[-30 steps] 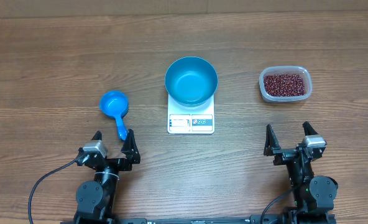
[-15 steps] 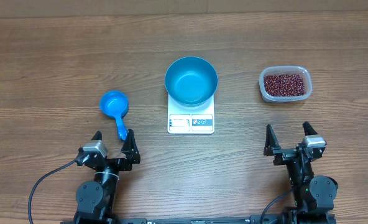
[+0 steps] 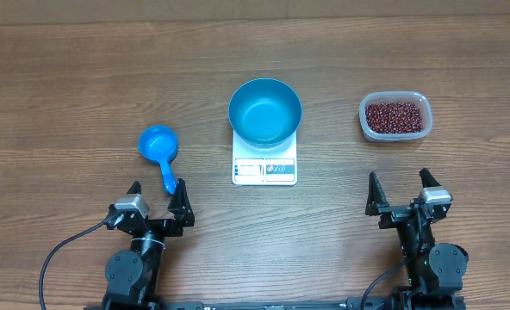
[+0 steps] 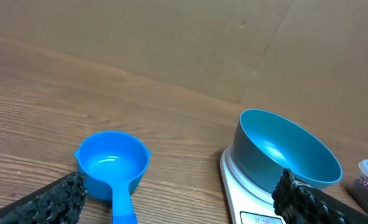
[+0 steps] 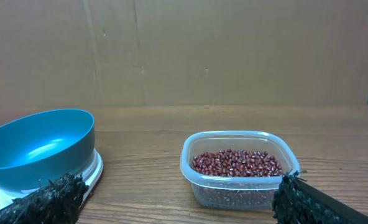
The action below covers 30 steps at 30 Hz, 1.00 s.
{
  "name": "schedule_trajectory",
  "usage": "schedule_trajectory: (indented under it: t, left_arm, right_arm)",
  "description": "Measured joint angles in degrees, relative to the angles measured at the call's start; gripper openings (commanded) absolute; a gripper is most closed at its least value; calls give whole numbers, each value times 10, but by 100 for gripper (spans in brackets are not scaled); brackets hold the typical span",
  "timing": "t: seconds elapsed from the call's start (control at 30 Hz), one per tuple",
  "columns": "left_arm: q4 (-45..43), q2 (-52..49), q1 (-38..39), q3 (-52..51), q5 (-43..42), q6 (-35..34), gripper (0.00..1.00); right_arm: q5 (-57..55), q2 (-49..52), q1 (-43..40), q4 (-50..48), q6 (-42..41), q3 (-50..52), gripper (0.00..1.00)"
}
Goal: Scoop item into bowl and weigh 150g on scale
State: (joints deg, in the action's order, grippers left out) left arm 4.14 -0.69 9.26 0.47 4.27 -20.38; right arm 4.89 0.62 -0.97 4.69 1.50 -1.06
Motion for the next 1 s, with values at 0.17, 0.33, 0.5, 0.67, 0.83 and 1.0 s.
schedule_trajectory:
  t: [0.17,0.33,0.5,0.67,0.83,1.0]
  left_arm:
    - [0,0,0,0,0,0,100]
    - [0,0,0,0,0,0,100]
    - [0,0,0,0,0,0,100]
    - [2,0,0,0,-38,-5,100]
    - [0,0,0,0,-73,-45,99]
    - [-1,0,0,0,-87,-75,100]
  right_arm:
    - [0,0,0,0,0,0,100]
    - [0,0,0,0,0,0,100]
    - [0,0,0,0,0,0,100]
    - [0,0,0,0,0,0,100]
    - [0,0,0,0,0,0,100]
    - [0,0,0,0,0,0,100]
